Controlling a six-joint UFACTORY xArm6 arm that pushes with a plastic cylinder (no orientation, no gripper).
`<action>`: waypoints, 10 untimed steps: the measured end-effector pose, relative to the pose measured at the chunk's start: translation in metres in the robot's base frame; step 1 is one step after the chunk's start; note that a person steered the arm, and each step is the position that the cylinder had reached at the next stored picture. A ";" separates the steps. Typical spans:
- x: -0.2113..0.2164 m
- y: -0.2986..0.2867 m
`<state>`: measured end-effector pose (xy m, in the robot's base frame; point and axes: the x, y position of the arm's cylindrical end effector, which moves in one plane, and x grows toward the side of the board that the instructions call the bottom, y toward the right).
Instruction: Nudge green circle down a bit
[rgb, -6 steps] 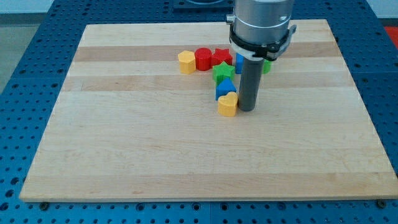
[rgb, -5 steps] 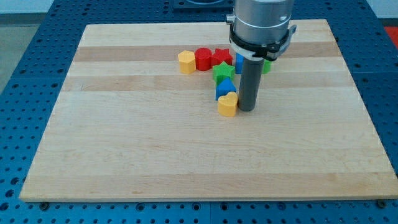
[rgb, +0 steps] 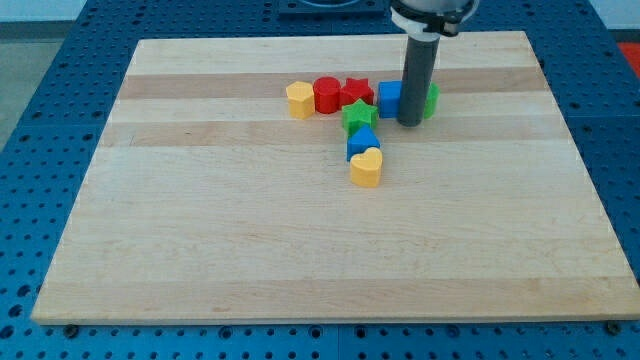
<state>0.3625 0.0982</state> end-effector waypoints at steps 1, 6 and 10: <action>-0.014 0.000; -0.028 0.067; -0.070 0.080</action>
